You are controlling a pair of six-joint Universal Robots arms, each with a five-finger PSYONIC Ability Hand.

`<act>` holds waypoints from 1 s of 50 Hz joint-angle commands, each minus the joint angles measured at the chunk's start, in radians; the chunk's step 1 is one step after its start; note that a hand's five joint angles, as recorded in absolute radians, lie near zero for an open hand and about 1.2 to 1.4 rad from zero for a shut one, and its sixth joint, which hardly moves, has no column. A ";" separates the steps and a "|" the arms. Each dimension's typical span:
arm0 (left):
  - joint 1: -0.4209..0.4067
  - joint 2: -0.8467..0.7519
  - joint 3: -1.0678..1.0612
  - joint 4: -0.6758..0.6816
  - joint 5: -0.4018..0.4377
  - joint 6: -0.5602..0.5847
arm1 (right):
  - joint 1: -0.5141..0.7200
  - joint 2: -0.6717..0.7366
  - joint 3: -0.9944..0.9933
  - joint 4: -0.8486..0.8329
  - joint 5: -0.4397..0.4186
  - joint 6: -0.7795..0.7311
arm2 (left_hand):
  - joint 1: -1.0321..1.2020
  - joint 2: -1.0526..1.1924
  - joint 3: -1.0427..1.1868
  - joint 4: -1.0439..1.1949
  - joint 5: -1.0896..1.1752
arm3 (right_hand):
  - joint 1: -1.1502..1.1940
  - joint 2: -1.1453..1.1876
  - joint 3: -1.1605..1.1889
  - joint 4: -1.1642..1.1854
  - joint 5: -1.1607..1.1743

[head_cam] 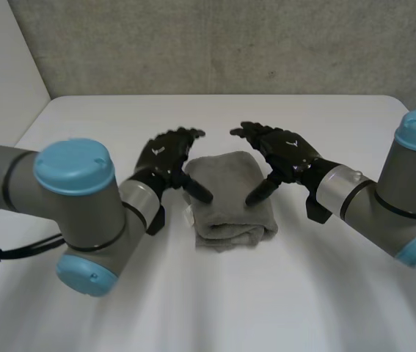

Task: Fold the towel.

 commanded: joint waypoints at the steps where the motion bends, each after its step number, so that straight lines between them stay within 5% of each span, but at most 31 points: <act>1: -0.020 -0.066 -0.005 -0.007 -0.005 0.000 | -0.007 0.139 -0.096 0.095 0.017 -0.174 | -0.116 -0.062 -0.049 -0.056 -0.054 | -0.096 -0.086 -0.008 -0.057 -0.064; 21: -0.014 -0.188 0.024 0.002 -0.035 0.141 | -0.007 0.209 -0.113 0.093 0.083 -0.306 | -0.116 -0.062 -0.049 -0.056 -0.054 | -0.096 -0.086 -0.008 -0.057 -0.064; 32: 0.051 0.070 0.015 -0.014 -0.038 0.141 | -0.014 -0.019 -0.094 0.102 0.136 -0.287 | -0.116 -0.062 -0.049 -0.056 -0.054 | -0.096 -0.086 -0.008 -0.057 -0.064; 36: 0.065 0.175 0.017 -0.035 -0.026 0.143 | -0.012 -0.175 -0.093 0.104 0.247 -0.241 | -0.116 -0.062 -0.049 -0.056 -0.054 | -0.096 -0.086 -0.008 -0.057 -0.064; 41: 0.150 0.319 0.059 -0.142 -0.025 0.141 | -0.011 -0.291 -0.093 0.104 0.321 -0.193 | -0.118 -0.065 -0.049 -0.056 -0.054 | -0.096 -0.086 -0.008 -0.057 -0.064; 50: 0.246 0.332 0.176 -0.420 0.052 0.134 | -0.035 -0.357 -0.097 0.131 0.373 -0.175 | -0.118 -0.065 -0.049 -0.056 -0.054 | -0.096 -0.086 -0.008 -0.057 -0.064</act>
